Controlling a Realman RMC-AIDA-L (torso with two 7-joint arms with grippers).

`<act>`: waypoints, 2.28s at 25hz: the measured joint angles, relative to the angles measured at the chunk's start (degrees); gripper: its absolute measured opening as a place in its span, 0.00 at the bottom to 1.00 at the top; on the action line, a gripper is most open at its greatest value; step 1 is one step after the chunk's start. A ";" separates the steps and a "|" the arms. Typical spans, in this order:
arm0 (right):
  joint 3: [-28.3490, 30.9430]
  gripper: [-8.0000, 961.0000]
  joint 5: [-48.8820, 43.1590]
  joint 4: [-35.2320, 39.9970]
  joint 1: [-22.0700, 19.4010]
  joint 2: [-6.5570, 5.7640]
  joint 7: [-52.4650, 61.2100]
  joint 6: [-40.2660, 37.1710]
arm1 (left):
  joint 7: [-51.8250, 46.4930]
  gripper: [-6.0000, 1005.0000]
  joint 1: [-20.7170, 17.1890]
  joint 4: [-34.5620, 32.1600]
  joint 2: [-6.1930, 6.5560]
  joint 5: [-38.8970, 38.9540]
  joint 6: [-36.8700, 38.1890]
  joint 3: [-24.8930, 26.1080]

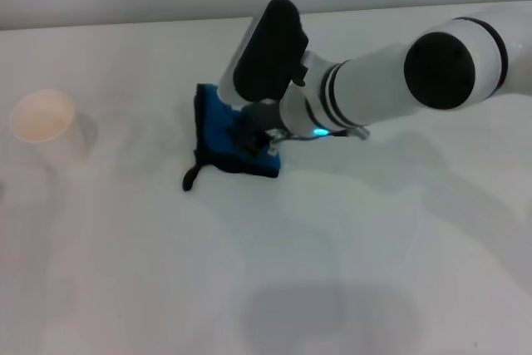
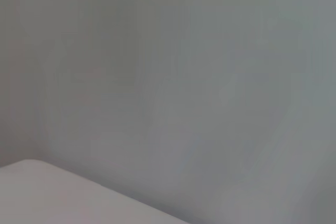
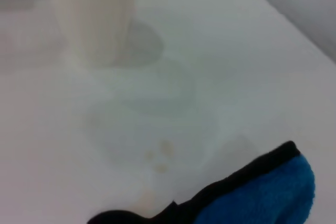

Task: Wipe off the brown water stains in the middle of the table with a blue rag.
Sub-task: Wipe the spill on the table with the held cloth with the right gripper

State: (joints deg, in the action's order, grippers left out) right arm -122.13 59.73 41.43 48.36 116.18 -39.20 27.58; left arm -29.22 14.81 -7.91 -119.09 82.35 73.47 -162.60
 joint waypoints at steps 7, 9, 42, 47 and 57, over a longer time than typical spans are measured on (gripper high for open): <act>-9.24 0.10 4.73 5.67 -0.27 0.01 0.06 0.51 | -0.23 0.87 0.22 0.00 0.05 0.00 -0.07 0.00; -11.01 0.10 5.37 7.43 -0.15 0.01 -0.05 1.55 | -0.26 0.87 0.22 0.00 0.05 0.00 -0.08 0.02; -14.87 0.10 15.43 -1.77 -0.67 0.01 -2.69 -23.12 | -0.31 0.87 0.39 -0.08 -0.16 0.00 -0.18 0.01; -15.71 0.10 15.59 -2.58 -0.94 -0.01 -2.63 -24.29 | -0.32 0.87 0.39 -0.11 -0.18 0.01 -0.18 0.01; -25.13 0.10 18.43 4.91 -1.12 0.01 -2.72 -22.83 | -0.31 0.87 0.46 -0.71 -0.16 0.02 -0.17 0.11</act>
State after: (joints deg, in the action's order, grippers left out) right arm -147.25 78.15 46.35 47.24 116.19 -41.92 4.75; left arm -29.53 15.26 -8.62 -119.25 82.37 73.30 -162.49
